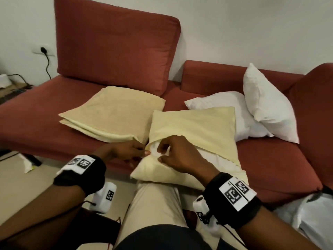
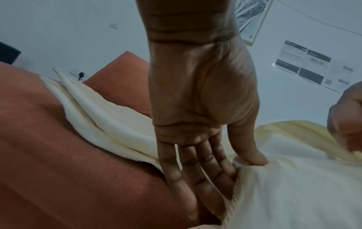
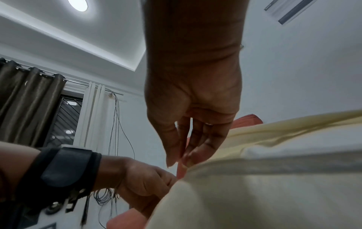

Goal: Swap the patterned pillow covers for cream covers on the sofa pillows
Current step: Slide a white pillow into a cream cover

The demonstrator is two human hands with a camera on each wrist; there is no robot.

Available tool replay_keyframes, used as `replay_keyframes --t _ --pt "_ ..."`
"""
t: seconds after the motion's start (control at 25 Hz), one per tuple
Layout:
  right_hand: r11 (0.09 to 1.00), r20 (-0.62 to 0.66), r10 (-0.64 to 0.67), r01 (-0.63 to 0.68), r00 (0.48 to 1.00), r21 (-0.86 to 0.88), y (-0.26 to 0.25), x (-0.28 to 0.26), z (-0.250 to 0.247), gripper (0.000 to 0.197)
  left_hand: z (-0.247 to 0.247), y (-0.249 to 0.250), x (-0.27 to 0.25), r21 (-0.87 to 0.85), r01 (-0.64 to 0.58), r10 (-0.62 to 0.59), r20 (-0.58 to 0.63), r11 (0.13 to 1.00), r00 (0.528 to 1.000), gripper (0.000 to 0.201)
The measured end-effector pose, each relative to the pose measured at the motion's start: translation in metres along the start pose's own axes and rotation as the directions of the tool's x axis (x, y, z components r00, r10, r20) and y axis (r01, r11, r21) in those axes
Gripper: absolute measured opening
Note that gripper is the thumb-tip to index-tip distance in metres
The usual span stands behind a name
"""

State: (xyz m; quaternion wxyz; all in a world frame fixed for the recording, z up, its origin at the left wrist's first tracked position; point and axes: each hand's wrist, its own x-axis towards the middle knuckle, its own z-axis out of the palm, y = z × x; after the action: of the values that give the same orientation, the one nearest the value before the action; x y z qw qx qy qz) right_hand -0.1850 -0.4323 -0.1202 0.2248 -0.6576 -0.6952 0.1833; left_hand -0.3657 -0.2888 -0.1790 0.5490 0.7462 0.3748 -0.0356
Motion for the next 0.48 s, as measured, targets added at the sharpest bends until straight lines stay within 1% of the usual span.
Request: replay_keyframes --t 0.08,0.16,0.24,0.32,0.4,0.48 --pt "0.996 -0.053 0.014 -0.01 0.998 0.09 -0.007 0.004 0.009 0.01 -0.001 -0.005 0.003 -0.011 0.016 -0.016 0.016 1.0 1.0 0.038" --pt "0.988 -0.025 0.069 -0.065 0.997 0.142 -0.009 0.009 0.023 0.008 0.001 -0.006 0.004 0.035 0.028 -0.029 0.027 0.999 0.999 0.04" --pt "0.984 0.006 0.142 -0.142 0.99 0.112 -0.006 0.017 0.04 0.013 -0.001 -0.007 0.006 0.078 0.031 -0.035 0.041 0.996 0.999 0.038" --pt "0.976 -0.008 0.202 -0.201 0.979 0.09 0.002 0.023 0.052 0.027 -0.004 -0.002 0.003 0.128 0.013 -0.015 0.018 0.992 1.0 0.032" --pt "0.977 -0.044 0.197 -0.193 0.979 0.096 0.004 0.027 0.057 0.032 -0.009 0.003 -0.001 0.203 -0.017 0.022 -0.02 0.979 1.0 0.024" --pt "0.985 -0.101 0.153 -0.143 0.983 0.099 0.003 0.028 0.058 0.027 -0.015 0.008 -0.006 0.266 -0.033 0.041 -0.026 0.963 0.999 0.019"
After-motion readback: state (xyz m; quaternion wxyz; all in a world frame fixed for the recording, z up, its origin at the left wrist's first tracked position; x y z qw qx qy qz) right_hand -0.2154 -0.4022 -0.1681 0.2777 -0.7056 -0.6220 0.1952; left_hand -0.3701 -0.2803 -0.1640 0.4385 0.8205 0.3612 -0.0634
